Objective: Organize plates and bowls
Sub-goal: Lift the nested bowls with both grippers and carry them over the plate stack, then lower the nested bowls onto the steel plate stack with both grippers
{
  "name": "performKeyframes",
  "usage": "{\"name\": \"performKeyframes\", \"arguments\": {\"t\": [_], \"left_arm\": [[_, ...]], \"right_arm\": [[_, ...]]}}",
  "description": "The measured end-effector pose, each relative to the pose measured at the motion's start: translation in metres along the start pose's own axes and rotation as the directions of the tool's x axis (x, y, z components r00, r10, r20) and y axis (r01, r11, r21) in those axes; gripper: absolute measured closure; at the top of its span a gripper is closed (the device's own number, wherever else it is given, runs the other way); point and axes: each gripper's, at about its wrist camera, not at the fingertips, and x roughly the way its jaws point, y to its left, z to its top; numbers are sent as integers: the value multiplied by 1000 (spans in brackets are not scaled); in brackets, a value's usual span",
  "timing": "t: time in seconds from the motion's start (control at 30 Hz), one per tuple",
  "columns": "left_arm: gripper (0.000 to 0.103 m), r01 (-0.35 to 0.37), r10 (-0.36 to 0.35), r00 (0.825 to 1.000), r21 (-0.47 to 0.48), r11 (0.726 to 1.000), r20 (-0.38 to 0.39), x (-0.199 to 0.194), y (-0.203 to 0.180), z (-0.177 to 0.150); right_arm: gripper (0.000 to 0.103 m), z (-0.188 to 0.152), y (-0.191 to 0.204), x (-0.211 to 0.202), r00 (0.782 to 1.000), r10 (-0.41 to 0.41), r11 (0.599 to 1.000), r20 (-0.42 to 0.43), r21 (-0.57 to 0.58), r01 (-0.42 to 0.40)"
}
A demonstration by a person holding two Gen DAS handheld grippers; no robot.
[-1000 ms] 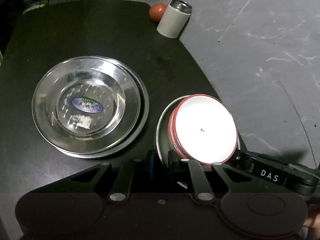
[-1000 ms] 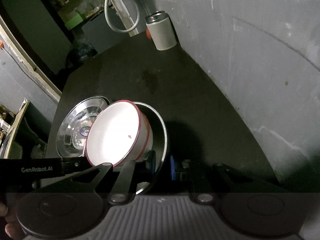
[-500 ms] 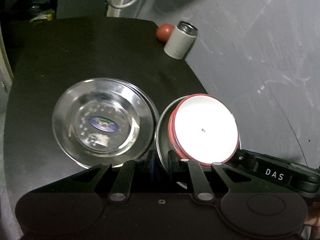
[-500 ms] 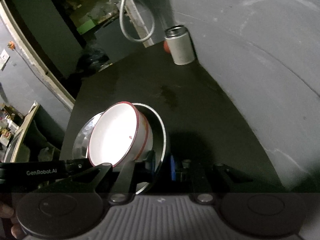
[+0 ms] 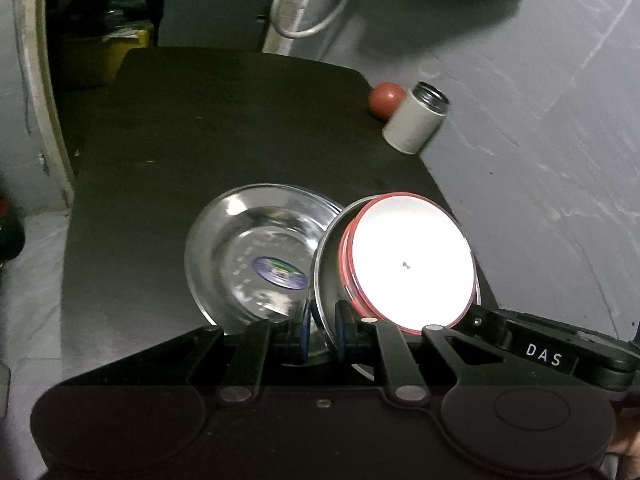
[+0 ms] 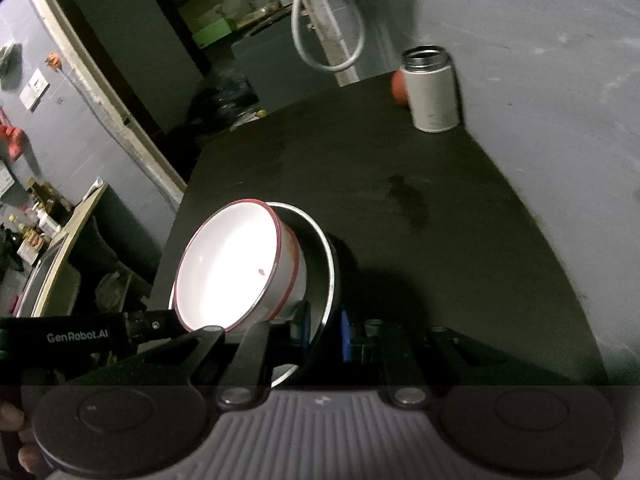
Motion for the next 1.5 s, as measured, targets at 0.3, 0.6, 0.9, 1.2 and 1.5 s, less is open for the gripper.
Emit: {"name": "performKeyframes", "arguments": {"t": [0.3, 0.6, 0.9, 1.2, 1.5], "left_arm": [[90, -36, 36, 999, -36, 999, 6, -1, 25, 10], [90, -50, 51, 999, -47, 998, 2, 2, 40, 19], [90, -70, 69, 998, -68, 995, -9, 3, 54, 22], [90, -80, 79, 997, -78, 994, -19, 4, 59, 23], [90, -84, 82, 996, -76, 994, -29, 9, 58, 24]], "right_arm": [[86, 8, 20, 28, 999, 31, 999, -37, -28, -32], [86, 14, 33, 45, 998, 39, 999, -57, -36, -41], [86, 15, 44, 58, 996, 55, 997, -74, -48, -58], [86, 16, 49, 62, 995, 64, 996, -79, -48, -68], [86, 16, 49, 63, 995, 60, 997, -80, -41, -63]]}}
